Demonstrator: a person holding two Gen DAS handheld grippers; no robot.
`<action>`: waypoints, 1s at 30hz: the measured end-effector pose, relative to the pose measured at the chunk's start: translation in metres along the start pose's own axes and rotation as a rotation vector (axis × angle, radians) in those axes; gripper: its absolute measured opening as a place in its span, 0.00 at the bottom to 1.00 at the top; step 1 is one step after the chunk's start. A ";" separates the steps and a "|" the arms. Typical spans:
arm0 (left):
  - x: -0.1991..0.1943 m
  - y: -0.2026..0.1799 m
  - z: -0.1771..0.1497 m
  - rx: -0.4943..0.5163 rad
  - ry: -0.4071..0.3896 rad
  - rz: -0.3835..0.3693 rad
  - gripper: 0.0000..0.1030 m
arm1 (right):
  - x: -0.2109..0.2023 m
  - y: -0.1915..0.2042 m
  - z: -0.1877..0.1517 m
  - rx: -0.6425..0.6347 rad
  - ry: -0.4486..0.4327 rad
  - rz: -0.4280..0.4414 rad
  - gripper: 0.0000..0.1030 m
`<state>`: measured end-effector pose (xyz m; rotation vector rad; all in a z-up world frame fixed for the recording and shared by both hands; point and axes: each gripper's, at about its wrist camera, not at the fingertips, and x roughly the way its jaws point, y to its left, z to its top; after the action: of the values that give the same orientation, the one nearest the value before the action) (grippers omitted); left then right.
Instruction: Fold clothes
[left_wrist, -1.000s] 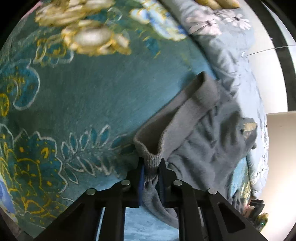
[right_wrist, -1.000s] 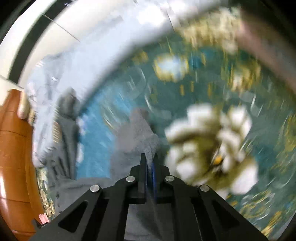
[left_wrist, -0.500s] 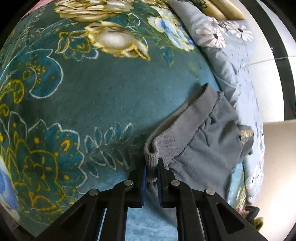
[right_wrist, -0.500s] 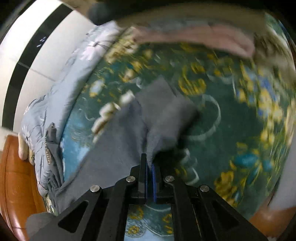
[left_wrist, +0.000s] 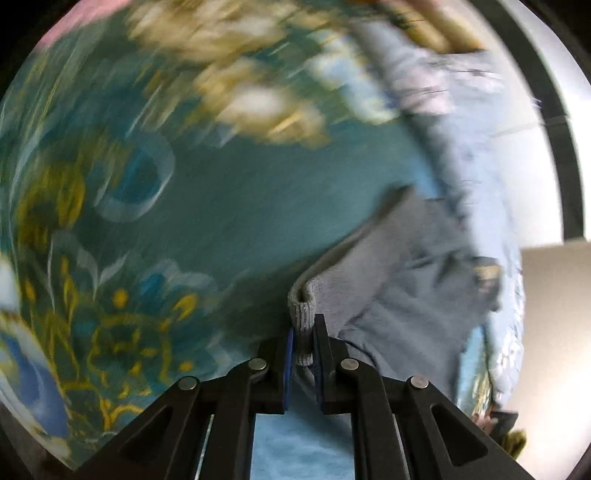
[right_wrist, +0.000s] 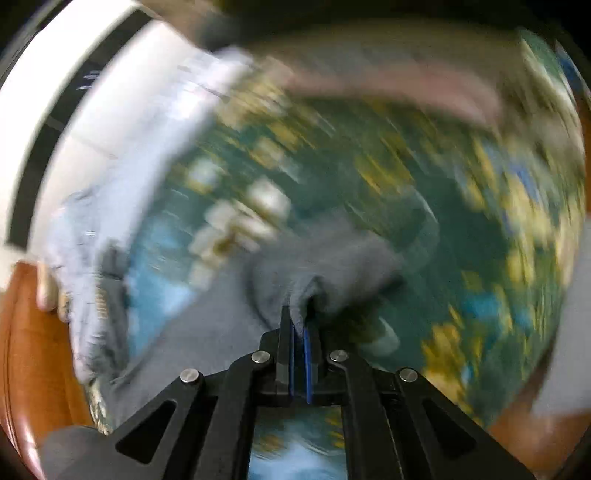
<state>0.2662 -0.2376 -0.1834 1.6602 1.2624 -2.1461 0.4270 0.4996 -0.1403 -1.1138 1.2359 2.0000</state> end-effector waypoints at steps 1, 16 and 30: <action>0.005 0.006 -0.002 -0.012 0.012 0.004 0.10 | 0.005 -0.009 -0.005 0.031 0.012 0.001 0.04; -0.015 -0.051 0.045 0.298 0.042 0.017 0.42 | -0.037 0.030 0.011 -0.087 0.010 -0.249 0.25; 0.121 -0.164 0.122 0.195 0.083 -0.076 0.49 | 0.153 0.352 0.084 -0.308 0.233 0.228 0.42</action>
<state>0.0378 -0.1738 -0.1978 1.8212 1.1881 -2.3345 0.0450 0.4235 -0.0901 -1.4428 1.2432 2.3446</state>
